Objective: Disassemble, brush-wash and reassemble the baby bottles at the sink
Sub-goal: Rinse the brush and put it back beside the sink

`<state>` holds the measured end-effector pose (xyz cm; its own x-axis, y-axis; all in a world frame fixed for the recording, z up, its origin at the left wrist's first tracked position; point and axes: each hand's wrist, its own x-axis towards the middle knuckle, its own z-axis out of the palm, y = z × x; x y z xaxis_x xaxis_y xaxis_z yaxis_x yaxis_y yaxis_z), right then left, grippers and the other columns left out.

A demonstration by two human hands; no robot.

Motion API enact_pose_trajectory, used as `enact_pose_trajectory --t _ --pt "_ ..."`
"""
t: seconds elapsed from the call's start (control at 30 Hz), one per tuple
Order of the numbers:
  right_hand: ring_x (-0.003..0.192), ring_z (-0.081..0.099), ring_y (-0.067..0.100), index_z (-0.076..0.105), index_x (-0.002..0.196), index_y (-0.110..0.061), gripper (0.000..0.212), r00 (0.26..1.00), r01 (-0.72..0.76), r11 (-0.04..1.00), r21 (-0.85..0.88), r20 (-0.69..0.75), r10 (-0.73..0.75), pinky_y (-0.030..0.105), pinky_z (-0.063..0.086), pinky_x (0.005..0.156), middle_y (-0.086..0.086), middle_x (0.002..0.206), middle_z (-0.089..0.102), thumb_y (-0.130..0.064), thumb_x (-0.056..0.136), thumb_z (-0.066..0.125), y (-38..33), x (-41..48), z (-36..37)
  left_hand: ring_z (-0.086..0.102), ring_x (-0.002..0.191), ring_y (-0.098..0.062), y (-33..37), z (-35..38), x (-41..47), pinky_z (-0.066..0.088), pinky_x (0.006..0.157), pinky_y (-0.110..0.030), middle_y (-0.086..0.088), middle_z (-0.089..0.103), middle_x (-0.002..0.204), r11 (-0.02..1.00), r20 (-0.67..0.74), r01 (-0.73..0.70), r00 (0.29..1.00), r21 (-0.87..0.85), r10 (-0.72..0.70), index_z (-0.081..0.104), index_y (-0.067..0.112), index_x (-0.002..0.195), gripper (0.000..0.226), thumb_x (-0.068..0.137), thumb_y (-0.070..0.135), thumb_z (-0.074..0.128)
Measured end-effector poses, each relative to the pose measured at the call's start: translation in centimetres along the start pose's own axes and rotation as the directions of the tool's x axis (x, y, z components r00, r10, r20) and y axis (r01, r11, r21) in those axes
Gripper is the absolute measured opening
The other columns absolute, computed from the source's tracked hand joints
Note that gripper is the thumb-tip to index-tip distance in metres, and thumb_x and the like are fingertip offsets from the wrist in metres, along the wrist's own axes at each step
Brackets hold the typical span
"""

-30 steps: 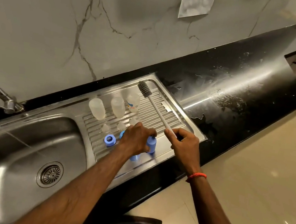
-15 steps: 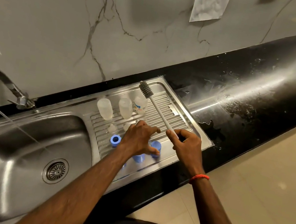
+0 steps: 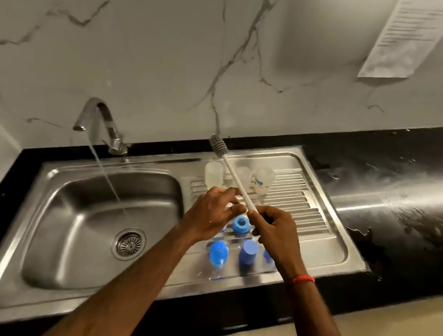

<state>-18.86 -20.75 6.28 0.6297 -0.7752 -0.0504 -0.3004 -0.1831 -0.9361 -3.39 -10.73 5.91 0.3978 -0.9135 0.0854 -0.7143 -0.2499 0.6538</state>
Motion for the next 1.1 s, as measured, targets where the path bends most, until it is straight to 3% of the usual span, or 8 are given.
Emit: enact_pose_trajectory --t 0.1,0.2,0.33,0.53,0.67,0.83,1.1 --pt "0.065 0.068 0.027 0.074 0.079 -0.014 0.021 0.999 0.007 1.0 -0.014 0.052 -0.006 0.041 0.056 0.063 0.009 0.067 0.069 -0.031 0.09 0.069 -0.8 -0.1 2.6 0.061 0.106 -0.017 -1.0 -1.1 -1.5 0.052 0.092 -0.045 -0.002 0.064 0.113 0.985 -0.081 0.082 0.992 -0.152 -0.095 0.058 0.021 0.13 0.048 0.1 0.056 0.044" --pt "0.059 0.066 0.021 0.073 0.078 -0.011 0.023 0.994 0.015 1.0 0.019 0.107 -0.017 0.038 0.056 0.059 0.011 0.068 0.068 -0.03 0.091 0.068 -1.8 -0.5 4.9 0.064 0.101 -0.01 -2.0 -2.2 -2.9 0.056 0.089 -0.041 0.001 0.066 0.109 0.966 -0.161 0.11 0.975 -0.232 -0.15 0.061 0.022 0.125 0.047 0.096 0.057 0.049" --pt "0.061 0.065 0.015 0.074 0.081 -0.015 0.022 0.98 0.007 0.999 0.044 0.199 -0.015 0.035 0.057 0.061 0.006 0.069 0.07 -0.034 0.092 0.067 -2.6 -1.2 7.1 0.068 0.089 -0.012 -3.2 -3.4 -4.8 0.057 0.083 -0.043 0.004 0.071 0.096 0.939 -0.217 0.147 0.951 -0.31 -0.22 0.066 0.018 0.111 0.028 0.097 0.041 0.059" --pt "0.064 0.069 0.018 0.073 0.074 -0.017 0.024 0.933 0.075 0.996 -0.052 0.357 -0.051 0.042 0.06 0.068 0.005 0.068 0.07 -0.032 0.092 0.066 -3.7 -1.6 9.6 0.069 0.086 -0.009 -4.3 -5.0 -7.9 0.058 0.082 -0.039 0.005 0.071 0.094 0.922 -0.259 0.211 0.918 -0.326 -0.301 0.067 0.019 0.11 0.019 0.097 0.033 0.063" --pt "0.055 0.056 0.013 0.071 0.074 -0.014 0.025 0.873 0.158 0.982 -0.104 0.48 -0.089 0.042 0.053 0.063 0.009 0.065 0.065 -0.033 0.09 0.067 -3.8 -1.9 11.5 0.068 0.088 -0.009 -5.2 -5.8 -10.0 0.059 0.083 -0.035 0.004 0.071 0.094 0.907 -0.269 0.254 0.897 -0.336 -0.351 0.067 0.016 0.108 0.018 0.097 0.029 0.064" --pt "0.062 0.063 0.024 0.07 0.072 -0.016 0.026 0.803 0.19 0.976 -0.103 0.588 -0.094 0.044 0.056 0.066 0.008 0.065 0.066 -0.034 0.091 0.068 -4.2 -2.7 14.8 0.068 0.085 -0.013 -6.6 -7.0 -12.6 0.058 0.08 -0.03 0.0 0.071 0.092 0.888 -0.295 0.305 0.863 -0.343 -0.41 0.068 0.015 0.104 0.014 0.096 0.025 0.063" --pt "0.065 0.067 0.022 0.073 0.077 -0.017 0.022 0.729 0.204 0.972 -0.118 0.681 -0.07 0.044 0.059 0.068 0.005 0.07 0.07 -0.035 0.089 0.071 -5.9 -4.1 20.1 0.067 0.072 -0.02 -10.4 -9.7 -16.8 0.057 0.07 -0.04 -0.002 0.071 0.078 0.832 -0.362 0.405 0.763 -0.379 -0.536 0.073 0.014 0.091 0.019 0.091 0.032 0.069"
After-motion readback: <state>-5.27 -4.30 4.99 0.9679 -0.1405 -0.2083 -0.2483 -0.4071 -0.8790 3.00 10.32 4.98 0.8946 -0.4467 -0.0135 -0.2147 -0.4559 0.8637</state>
